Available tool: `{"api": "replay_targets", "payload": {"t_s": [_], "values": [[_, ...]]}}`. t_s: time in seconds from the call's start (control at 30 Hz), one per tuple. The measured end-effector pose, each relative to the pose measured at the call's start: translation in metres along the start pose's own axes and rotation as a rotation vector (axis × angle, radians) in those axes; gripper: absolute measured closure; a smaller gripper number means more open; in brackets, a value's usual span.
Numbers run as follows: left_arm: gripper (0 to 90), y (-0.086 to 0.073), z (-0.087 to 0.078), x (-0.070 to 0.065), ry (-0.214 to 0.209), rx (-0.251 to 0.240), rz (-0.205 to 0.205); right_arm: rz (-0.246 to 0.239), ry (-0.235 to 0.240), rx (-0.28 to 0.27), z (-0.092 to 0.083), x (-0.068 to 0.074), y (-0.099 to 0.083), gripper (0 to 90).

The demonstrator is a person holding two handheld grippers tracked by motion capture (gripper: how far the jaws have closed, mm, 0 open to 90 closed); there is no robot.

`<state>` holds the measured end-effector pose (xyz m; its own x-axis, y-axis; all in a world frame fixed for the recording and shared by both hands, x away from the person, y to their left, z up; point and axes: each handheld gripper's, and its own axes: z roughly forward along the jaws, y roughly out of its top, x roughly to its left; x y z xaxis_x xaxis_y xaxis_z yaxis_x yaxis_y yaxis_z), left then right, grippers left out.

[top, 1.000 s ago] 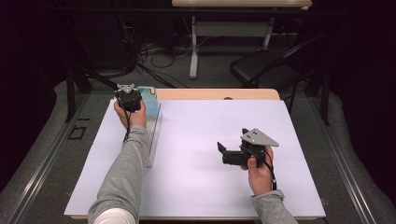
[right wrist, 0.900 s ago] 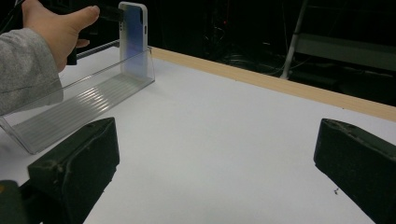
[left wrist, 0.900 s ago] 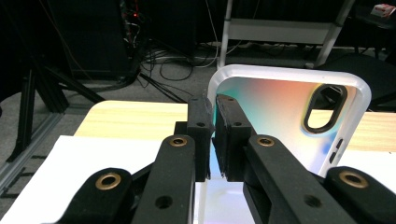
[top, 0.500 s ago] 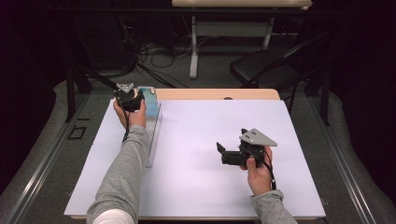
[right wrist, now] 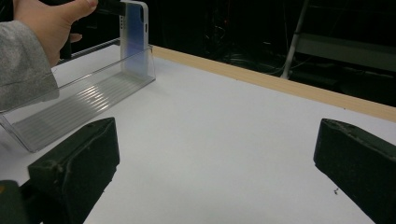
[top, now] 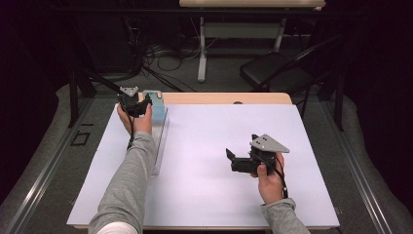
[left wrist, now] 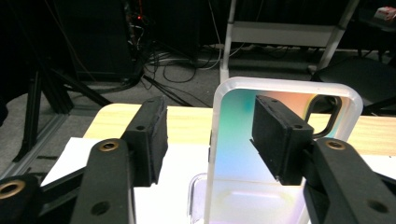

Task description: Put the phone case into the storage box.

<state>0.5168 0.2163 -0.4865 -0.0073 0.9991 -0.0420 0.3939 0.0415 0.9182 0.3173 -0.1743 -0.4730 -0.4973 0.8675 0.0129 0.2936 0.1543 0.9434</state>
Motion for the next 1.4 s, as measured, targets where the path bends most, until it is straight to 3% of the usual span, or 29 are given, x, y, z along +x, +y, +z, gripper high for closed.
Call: {"api": "replay_targets", "payload": {"t_s": [1.0, 1.23, 1.4], "values": [[38.2, 0.01, -0.016, 0.005, 0.0, 0.011, 0.003, -0.018, -0.002, 0.008, 0.002, 0.002, 0.0, 0.1], [34.8, 0.015, -0.025, 0.011, -0.022, 0.029, 0.014, -0.03, -0.003, 0.014, 0.002, 0.003, -0.001, 0.1], [34.9, 0.021, -0.035, 0.014, -0.072, 0.029, 0.02, -0.035, -0.002, 0.012, 0.002, 0.004, -0.001, 0.1]]}}
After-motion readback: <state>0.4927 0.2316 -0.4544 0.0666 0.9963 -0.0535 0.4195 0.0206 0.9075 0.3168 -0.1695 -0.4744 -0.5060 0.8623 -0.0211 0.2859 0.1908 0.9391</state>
